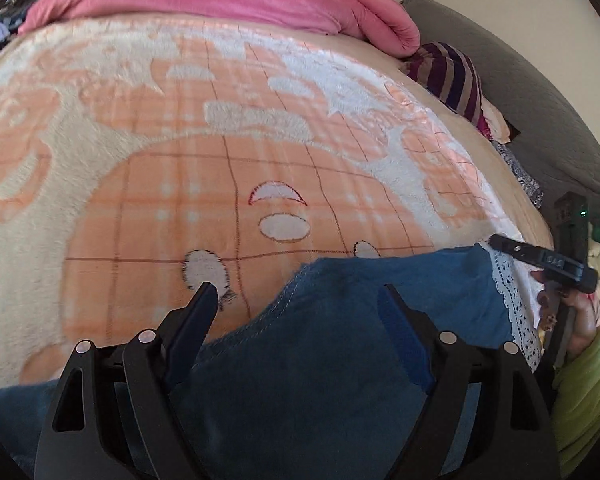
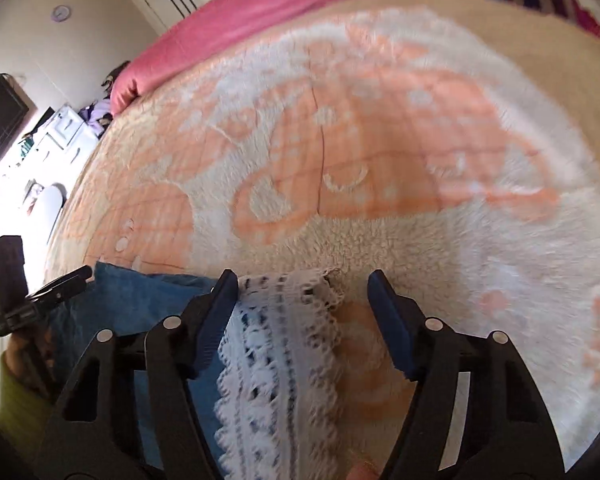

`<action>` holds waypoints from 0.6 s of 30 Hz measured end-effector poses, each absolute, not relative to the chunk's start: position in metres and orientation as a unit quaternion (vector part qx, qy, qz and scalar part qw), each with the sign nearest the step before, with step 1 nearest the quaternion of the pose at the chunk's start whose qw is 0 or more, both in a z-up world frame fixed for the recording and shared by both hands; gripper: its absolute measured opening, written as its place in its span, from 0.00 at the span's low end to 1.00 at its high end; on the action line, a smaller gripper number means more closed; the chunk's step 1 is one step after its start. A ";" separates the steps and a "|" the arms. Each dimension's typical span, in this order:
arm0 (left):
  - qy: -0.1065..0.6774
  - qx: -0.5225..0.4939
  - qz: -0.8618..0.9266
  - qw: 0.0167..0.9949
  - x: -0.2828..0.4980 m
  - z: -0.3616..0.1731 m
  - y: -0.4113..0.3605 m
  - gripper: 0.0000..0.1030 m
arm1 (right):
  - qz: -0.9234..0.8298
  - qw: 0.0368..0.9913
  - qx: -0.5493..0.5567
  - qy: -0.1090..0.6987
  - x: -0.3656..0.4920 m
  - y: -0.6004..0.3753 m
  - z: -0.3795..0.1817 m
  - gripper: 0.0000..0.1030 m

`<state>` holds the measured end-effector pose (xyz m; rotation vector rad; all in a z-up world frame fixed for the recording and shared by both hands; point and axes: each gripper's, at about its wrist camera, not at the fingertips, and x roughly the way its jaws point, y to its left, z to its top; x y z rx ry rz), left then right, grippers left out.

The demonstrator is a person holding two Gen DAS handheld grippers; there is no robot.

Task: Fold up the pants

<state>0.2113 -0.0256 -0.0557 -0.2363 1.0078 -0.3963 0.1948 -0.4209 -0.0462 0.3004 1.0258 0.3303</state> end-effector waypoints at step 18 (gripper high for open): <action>0.433 -0.119 -0.215 0.867 0.204 -0.041 -0.050 0.06 | 0.197 0.894 0.098 0.391 0.175 -0.408 -0.009 0.13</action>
